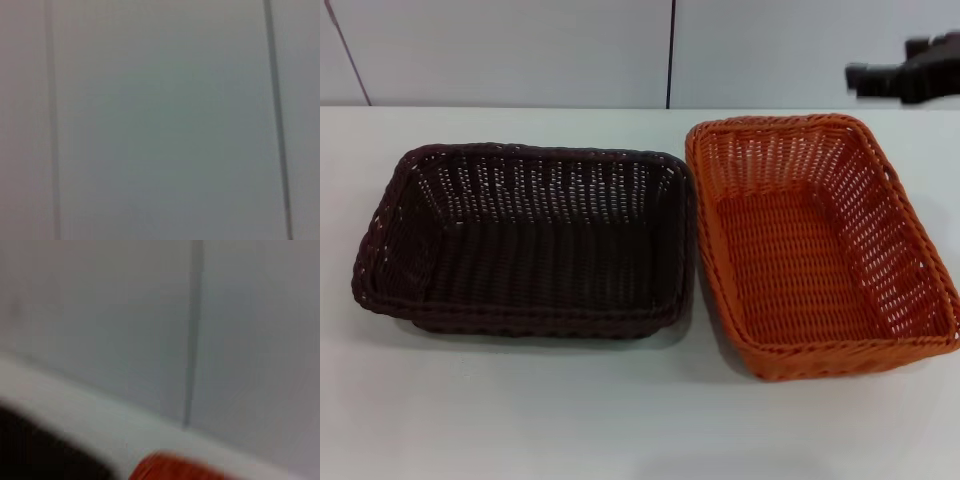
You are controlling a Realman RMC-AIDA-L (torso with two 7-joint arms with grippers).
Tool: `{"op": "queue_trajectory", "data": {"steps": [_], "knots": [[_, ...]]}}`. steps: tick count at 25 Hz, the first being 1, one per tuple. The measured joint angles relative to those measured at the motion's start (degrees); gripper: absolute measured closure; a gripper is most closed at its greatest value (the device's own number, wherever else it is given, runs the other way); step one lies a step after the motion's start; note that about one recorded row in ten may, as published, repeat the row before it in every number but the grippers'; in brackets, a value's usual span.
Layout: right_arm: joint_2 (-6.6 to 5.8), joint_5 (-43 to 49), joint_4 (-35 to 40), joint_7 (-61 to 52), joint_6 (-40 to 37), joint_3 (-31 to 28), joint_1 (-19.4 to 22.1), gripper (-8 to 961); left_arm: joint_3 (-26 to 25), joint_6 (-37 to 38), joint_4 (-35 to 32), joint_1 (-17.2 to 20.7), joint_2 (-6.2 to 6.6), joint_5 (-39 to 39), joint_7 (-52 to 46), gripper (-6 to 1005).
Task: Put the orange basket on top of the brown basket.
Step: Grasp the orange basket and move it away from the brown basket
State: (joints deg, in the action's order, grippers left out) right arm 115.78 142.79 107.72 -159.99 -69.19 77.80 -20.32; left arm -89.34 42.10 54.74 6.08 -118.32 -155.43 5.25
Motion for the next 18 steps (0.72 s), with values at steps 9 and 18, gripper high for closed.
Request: {"op": "queue_trajectory", "data": {"steps": [9, 18], "knots": [[-0.03, -9.34, 2.30, 7.23, -45.24, -10.23, -14.09, 300, 0.38, 3.94, -10.49, -1.41, -0.23, 0.49, -2.65, 199], [1.82, 1.56, -7.09, 13.21, -46.91, -4.91, -16.71, 303, 0.86, 4.48, -11.03, -1.88, -0.25, 0.48, -2.71, 199]]}}
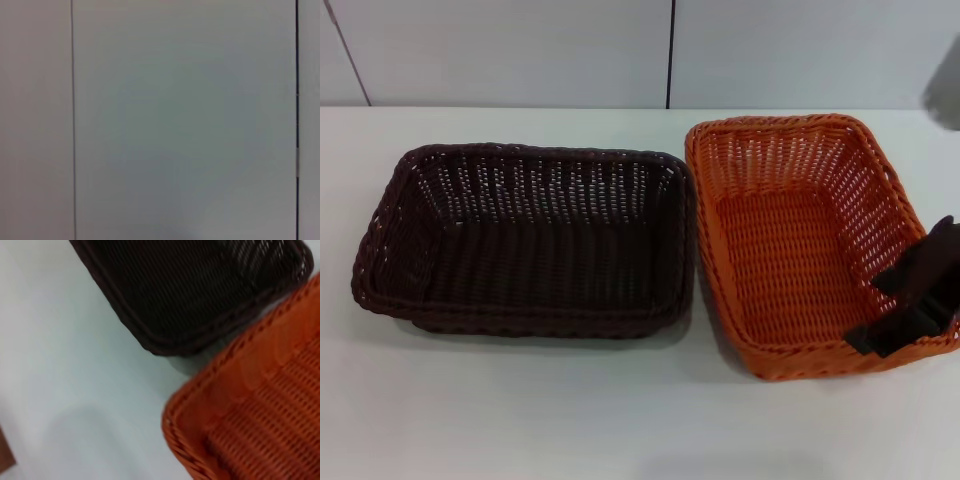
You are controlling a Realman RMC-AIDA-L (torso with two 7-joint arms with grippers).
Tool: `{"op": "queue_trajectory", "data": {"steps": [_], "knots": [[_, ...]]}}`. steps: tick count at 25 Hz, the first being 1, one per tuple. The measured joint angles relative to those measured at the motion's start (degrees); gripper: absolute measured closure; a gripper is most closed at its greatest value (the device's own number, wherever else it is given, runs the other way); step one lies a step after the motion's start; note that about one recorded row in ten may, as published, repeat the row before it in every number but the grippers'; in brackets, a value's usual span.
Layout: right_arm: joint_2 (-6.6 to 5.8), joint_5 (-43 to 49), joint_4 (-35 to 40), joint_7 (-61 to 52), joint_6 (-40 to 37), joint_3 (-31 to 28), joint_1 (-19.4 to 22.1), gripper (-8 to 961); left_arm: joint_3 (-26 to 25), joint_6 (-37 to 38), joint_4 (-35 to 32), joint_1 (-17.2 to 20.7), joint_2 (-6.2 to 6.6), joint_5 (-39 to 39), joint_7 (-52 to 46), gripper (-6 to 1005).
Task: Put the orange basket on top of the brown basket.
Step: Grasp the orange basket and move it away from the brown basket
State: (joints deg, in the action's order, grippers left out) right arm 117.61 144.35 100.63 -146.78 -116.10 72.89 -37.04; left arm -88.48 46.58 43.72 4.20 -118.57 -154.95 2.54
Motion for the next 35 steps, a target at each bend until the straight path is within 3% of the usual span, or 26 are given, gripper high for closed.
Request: {"op": "queue_trajectory", "data": {"steps": [4, 14, 26, 35], "knots": [[0.68, 2.44, -2.92, 1.10, 1.22, 1.68, -1.43, 304, 0.22, -0.62, -1.67, -1.59, 0.17, 0.00, -0.06, 199], [0.95, 3.60, -8.13, 1.33, 4.30, 8.16, -4.07, 308, 0.33, -0.69, -2.56, -2.71, 0.19, 0.00, -0.13, 199], [1.14, 3.84, -22.10, 3.42, 12.54, 14.78, -6.86, 312, 0.33, -0.62, -2.94, -3.45, 0.23, 0.00, -0.17, 199], [1.34, 6.72, -22.64, 2.91, 14.51, 18.37, -6.03, 315, 0.33, -0.62, -3.61, -3.89, 0.27, 0.00, -0.17, 199]]}}
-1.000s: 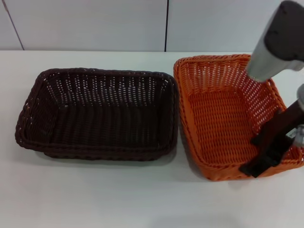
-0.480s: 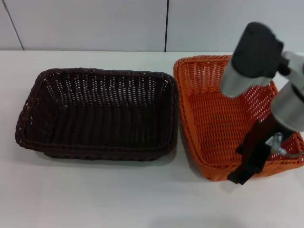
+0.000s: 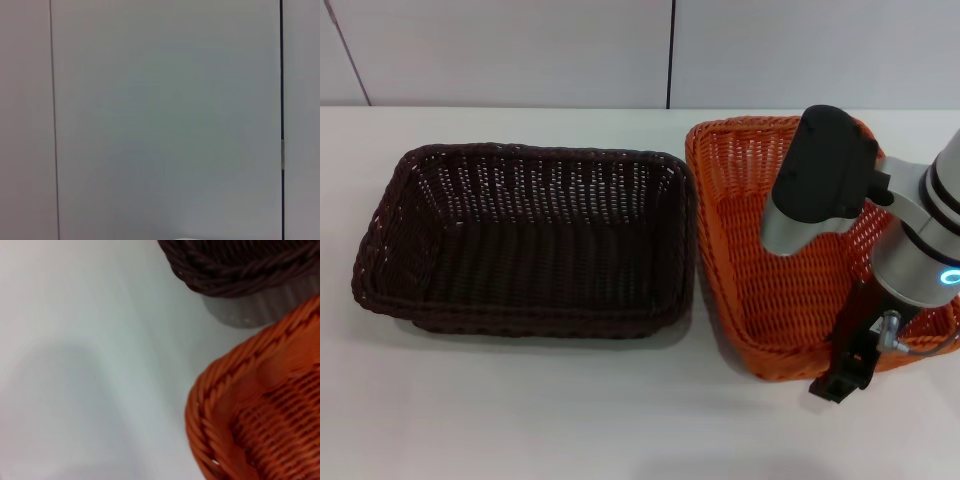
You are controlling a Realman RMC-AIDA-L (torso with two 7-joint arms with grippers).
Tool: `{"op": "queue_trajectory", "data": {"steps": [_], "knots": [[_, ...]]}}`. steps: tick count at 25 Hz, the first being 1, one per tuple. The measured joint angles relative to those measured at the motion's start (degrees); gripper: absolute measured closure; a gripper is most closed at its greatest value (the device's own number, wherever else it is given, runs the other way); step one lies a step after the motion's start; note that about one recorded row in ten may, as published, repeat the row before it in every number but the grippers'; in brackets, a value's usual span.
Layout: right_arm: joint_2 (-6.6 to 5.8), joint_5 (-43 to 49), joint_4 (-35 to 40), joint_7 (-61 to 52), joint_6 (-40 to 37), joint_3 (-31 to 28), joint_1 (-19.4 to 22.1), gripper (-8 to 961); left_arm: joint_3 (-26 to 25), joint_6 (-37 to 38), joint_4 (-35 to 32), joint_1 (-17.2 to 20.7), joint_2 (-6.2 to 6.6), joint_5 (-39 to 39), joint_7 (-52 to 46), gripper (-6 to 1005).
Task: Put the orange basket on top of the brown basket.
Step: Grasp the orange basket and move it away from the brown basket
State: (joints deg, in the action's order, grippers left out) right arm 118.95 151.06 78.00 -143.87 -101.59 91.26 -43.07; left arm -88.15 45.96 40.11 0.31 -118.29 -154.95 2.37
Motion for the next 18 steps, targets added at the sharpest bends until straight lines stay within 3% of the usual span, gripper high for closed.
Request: {"op": "queue_trajectory", "data": {"steps": [5, 11, 13, 18], "knots": [[0.01, 0.74, -0.17, -0.13, 0.60, -0.37, -0.08, 317, 0.00, 0.01, -0.09, -0.09, 0.00, 0.00, 0.00, 199], [-0.03, 0.82, 0.14, -0.72, 2.30, -0.02, 0.29, 560, -0.30, 0.21, -0.76, -0.62, 0.05, 0.00, 0.00, 199], [-0.02, 0.89, 0.17, -0.87, 2.95, 0.03, 0.38, 712, -0.34, 0.24, -0.98, -0.71, 0.06, 0.00, 0.00, 199], [0.03, 2.02, 2.12, -2.01, 4.88, 0.06, 1.23, 750, -0.43, 0.31, -1.56, -1.14, 0.09, 0.00, 0.00, 199]]}}
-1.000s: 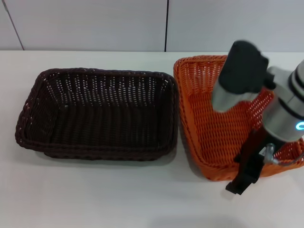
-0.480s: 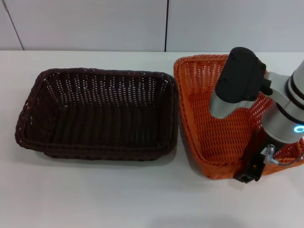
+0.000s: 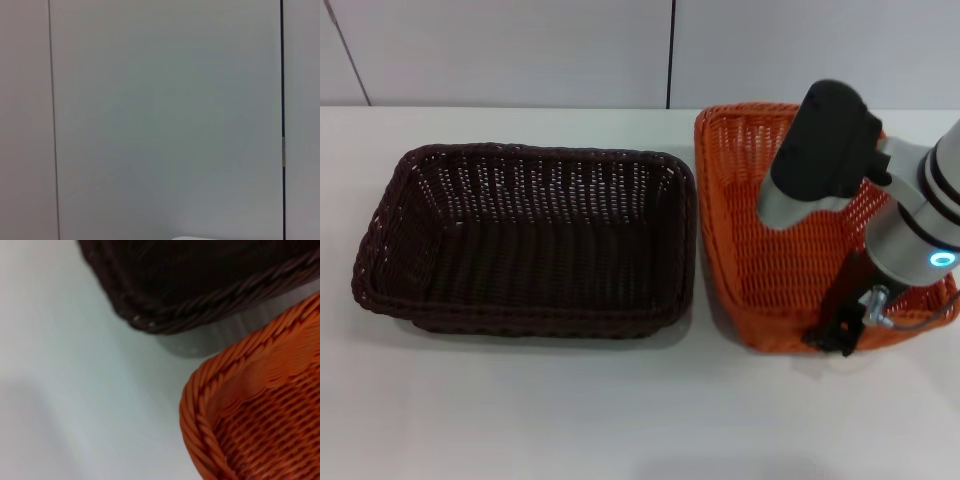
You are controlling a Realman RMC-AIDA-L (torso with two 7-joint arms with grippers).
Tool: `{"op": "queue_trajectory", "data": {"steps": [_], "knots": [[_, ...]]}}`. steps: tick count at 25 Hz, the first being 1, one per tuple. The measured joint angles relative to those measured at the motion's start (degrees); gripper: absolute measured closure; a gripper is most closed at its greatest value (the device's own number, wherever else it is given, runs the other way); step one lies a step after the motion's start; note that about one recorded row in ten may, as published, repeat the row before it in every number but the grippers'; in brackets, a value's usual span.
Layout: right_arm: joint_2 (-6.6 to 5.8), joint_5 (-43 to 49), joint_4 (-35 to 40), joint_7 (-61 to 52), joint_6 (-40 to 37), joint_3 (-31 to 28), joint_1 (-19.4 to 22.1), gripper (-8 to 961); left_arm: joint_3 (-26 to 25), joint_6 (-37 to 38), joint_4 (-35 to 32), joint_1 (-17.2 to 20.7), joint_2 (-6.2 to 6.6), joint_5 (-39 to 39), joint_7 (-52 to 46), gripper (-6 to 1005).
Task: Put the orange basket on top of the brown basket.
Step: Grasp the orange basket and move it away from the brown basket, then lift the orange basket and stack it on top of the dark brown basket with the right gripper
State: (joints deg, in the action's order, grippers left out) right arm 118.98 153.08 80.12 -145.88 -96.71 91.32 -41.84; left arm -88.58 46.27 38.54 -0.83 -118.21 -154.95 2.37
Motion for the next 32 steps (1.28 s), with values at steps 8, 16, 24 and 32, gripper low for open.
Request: {"op": "queue_trajectory", "data": {"steps": [8, 16, 24, 32], "knots": [[0.02, 3.70, 12.51, -5.38, 1.07, 0.06, 1.12, 798, -0.01, 0.15, -1.63, -1.30, 0.00, 0.00, 0.00, 199], [-0.09, 7.37, 18.97, -6.94, -0.43, 0.03, -1.23, 802, -0.01, 0.35, -2.77, -2.06, 0.00, 0.00, 0.00, 199], [-0.08, 10.84, 20.98, 0.16, 3.18, 5.64, -5.02, 793, -0.05, 0.35, -2.88, -2.11, 0.00, 0.01, 0.00, 199], [0.04, 11.94, 27.35, 22.62, 8.06, 14.97, -2.68, 782, 0.33, -0.03, -3.76, -2.61, -0.19, 0.00, -2.03, 199]]}}
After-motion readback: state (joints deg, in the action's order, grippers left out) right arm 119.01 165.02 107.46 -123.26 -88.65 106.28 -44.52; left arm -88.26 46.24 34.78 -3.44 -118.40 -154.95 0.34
